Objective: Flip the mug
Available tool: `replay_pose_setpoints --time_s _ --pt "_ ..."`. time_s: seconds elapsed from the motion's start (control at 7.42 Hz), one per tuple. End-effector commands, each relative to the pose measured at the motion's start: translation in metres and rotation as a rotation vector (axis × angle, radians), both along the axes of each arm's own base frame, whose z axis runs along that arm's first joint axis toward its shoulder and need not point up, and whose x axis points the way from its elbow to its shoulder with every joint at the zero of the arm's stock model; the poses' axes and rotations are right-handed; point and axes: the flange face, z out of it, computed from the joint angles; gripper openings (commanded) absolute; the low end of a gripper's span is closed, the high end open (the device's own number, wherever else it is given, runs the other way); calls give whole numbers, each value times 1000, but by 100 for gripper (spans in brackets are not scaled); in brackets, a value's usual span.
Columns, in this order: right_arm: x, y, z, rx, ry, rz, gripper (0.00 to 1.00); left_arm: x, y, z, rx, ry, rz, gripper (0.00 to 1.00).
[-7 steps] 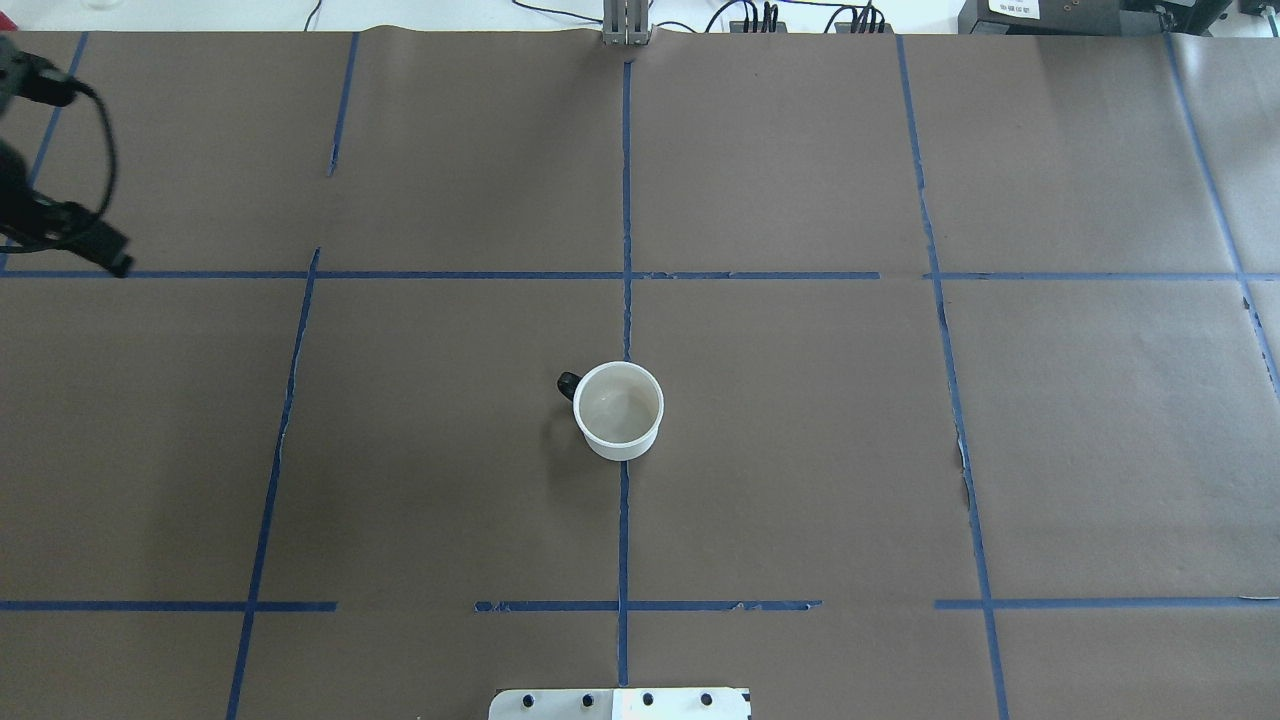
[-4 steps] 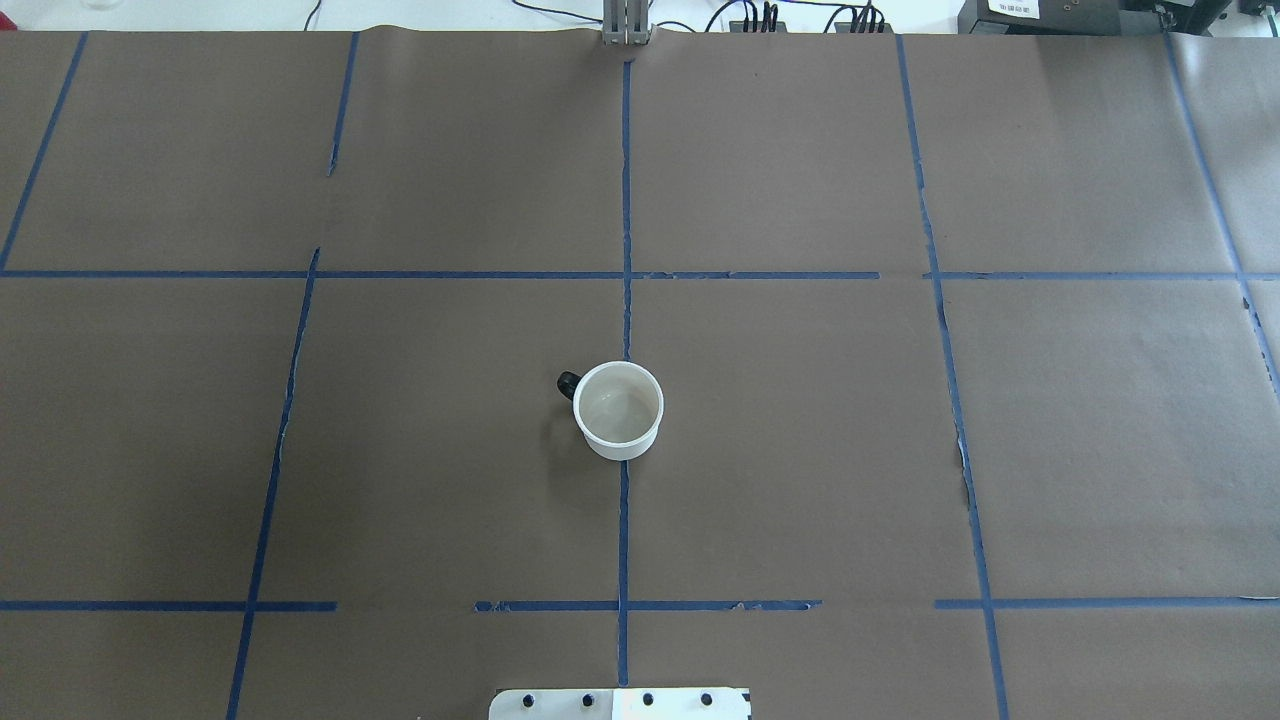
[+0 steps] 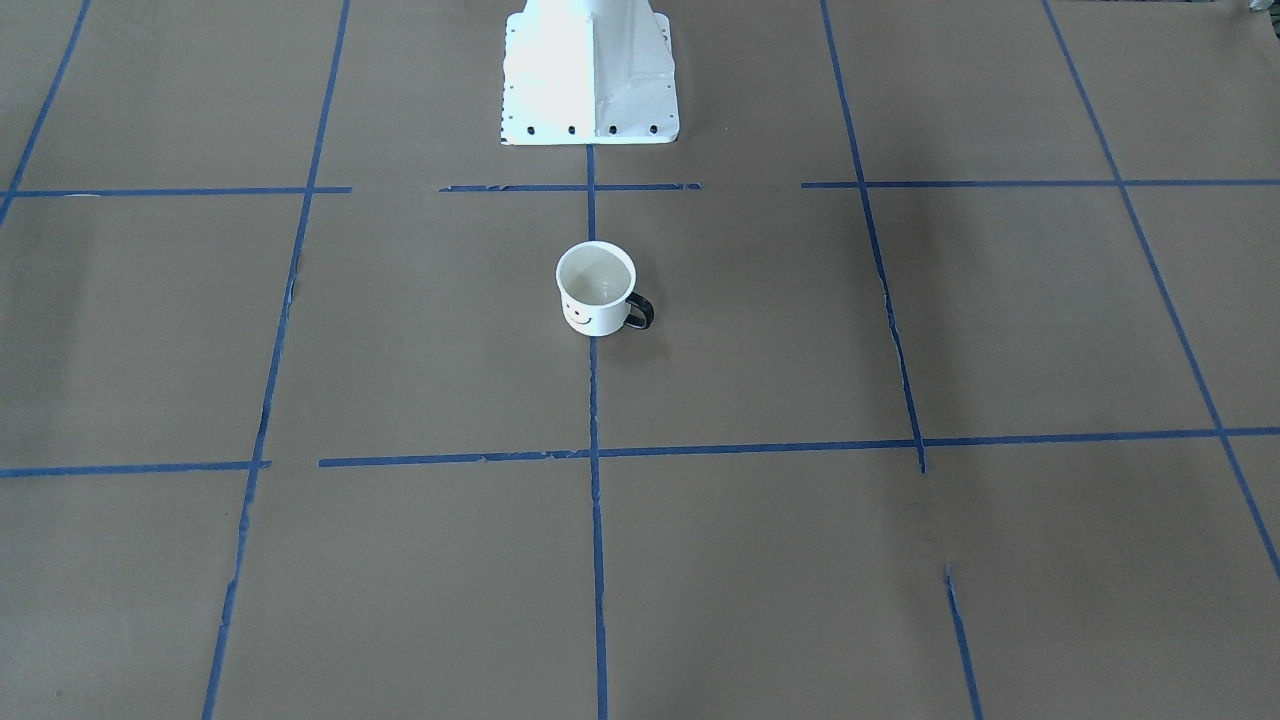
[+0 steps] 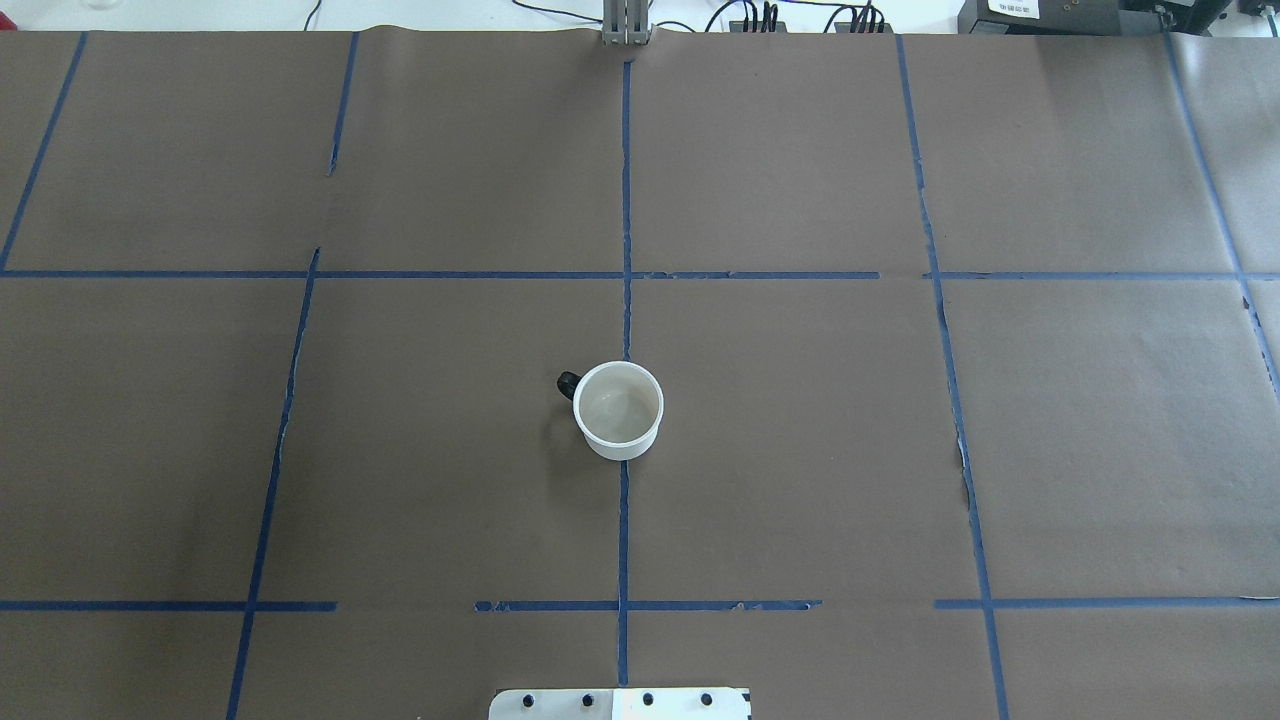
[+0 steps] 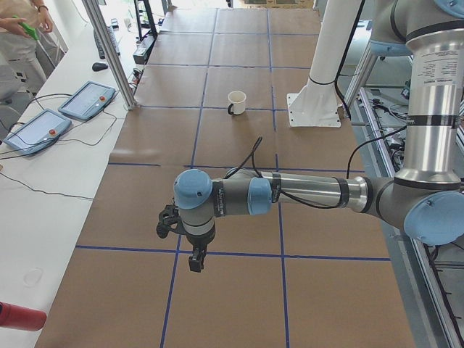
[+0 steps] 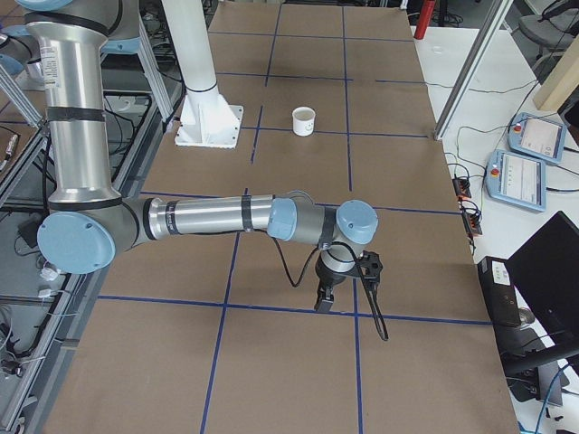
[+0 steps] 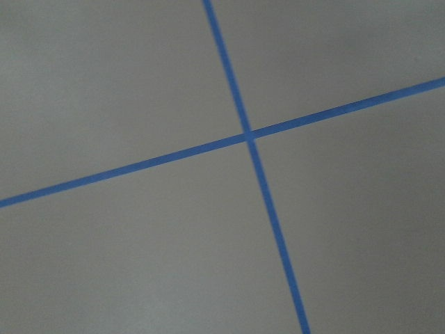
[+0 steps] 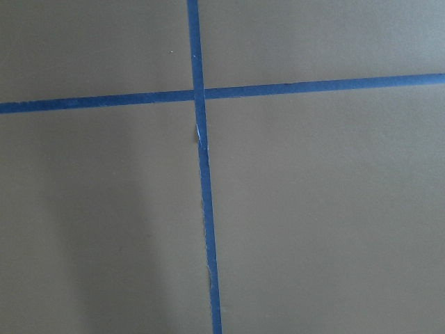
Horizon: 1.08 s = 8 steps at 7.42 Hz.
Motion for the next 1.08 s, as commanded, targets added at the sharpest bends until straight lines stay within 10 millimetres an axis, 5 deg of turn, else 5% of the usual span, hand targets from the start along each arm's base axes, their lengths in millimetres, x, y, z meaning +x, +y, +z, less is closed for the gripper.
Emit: replay_pose_setpoints --time_s 0.0,0.94 --pt "0 0 0 0 0 0 100 4 -2 -5 -38 63 -60 100" --pt "0 0 0 0 0 0 100 7 -13 -24 96 71 -60 100"
